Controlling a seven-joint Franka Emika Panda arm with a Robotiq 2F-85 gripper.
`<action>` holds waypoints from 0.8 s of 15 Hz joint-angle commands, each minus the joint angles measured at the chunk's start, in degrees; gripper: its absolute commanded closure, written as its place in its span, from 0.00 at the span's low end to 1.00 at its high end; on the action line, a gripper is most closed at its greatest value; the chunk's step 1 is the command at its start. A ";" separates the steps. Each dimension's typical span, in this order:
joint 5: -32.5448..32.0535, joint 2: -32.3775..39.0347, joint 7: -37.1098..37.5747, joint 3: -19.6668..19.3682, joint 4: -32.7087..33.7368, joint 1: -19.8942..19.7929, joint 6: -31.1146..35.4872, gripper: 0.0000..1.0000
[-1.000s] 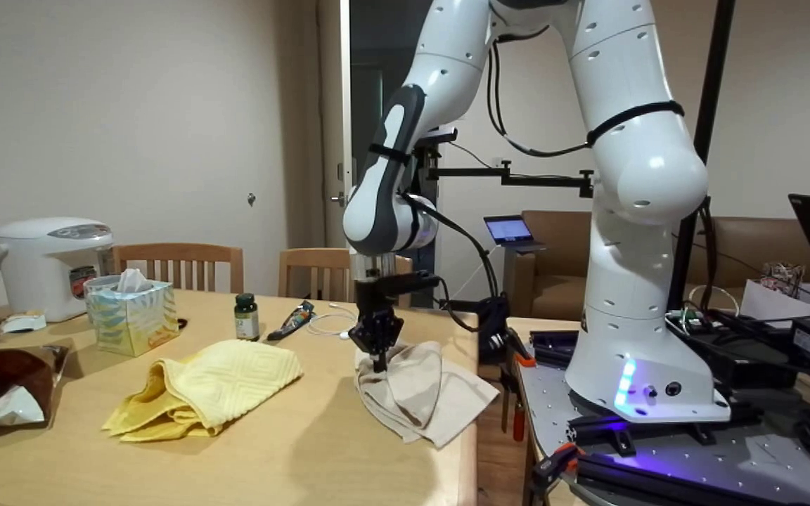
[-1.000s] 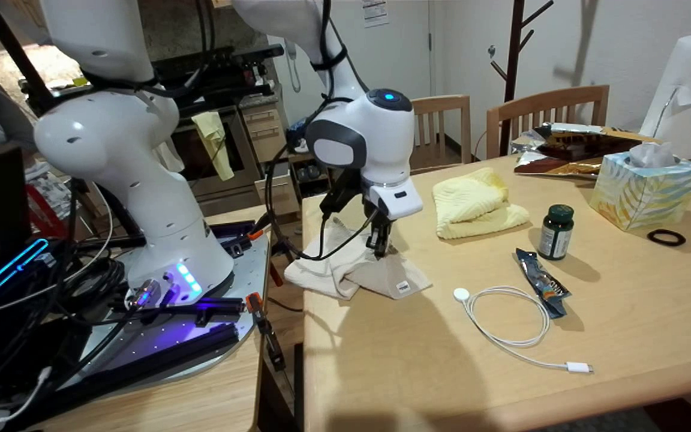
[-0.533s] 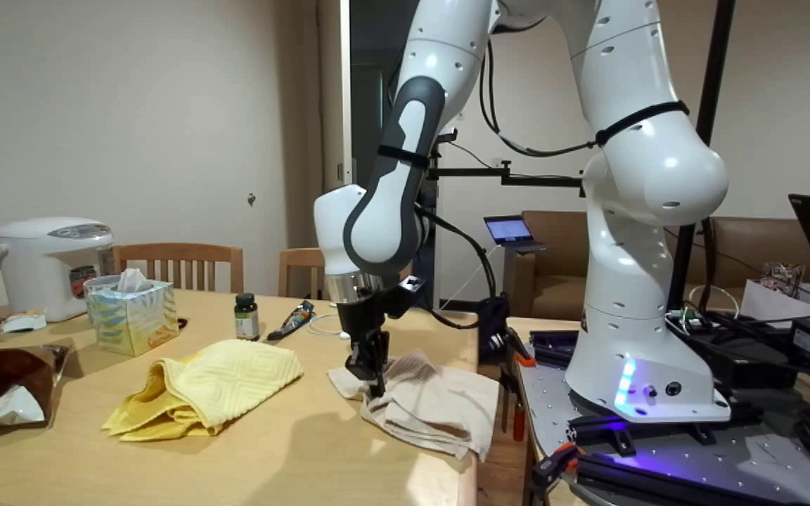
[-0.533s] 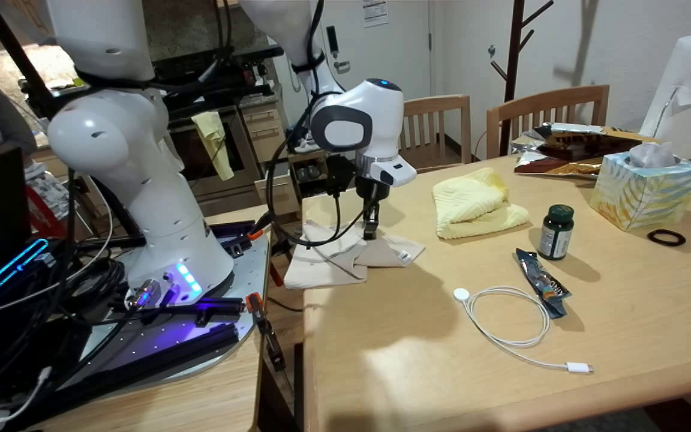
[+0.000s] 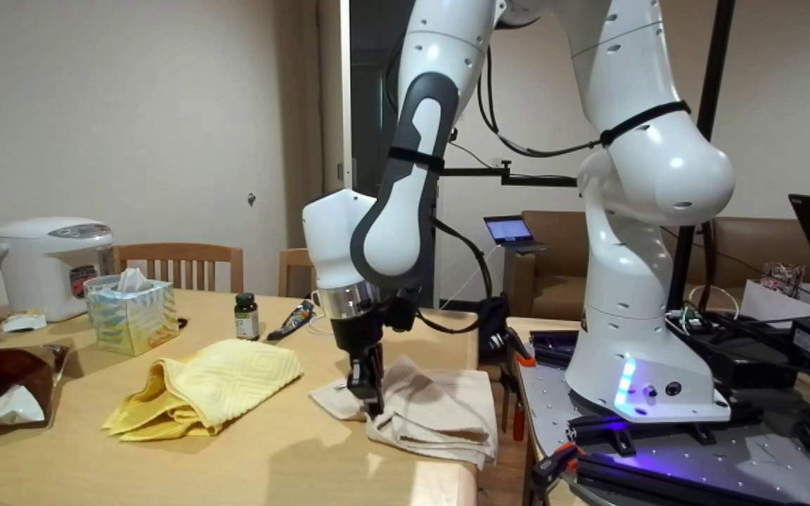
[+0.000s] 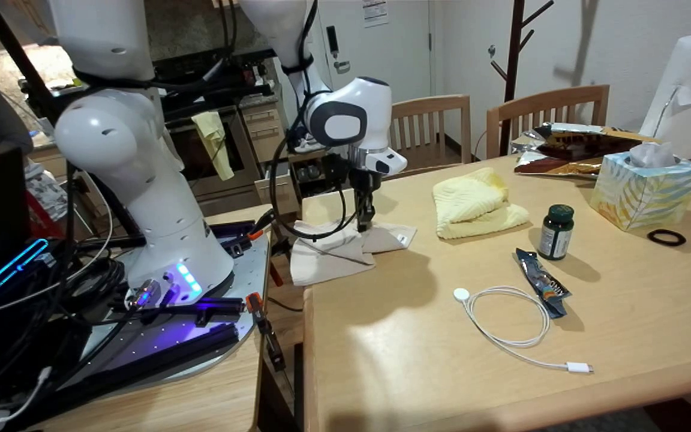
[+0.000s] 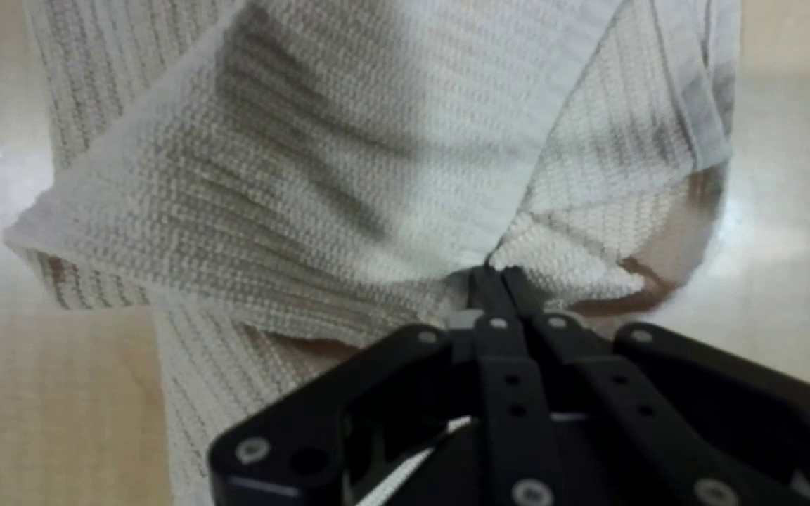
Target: Use the white towel to wipe the table
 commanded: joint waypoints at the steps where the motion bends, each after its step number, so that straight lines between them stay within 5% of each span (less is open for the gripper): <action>1: -2.13 0.96 2.01 -0.58 0.08 0.67 0.62 0.99; 4: -8.61 0.47 5.78 -4.34 -0.41 3.51 0.36 0.99; 8: -25.88 -1.75 15.47 -14.71 -2.96 8.22 3.89 0.99; 12: -37.18 -2.25 17.94 -23.34 -6.92 6.43 12.51 0.99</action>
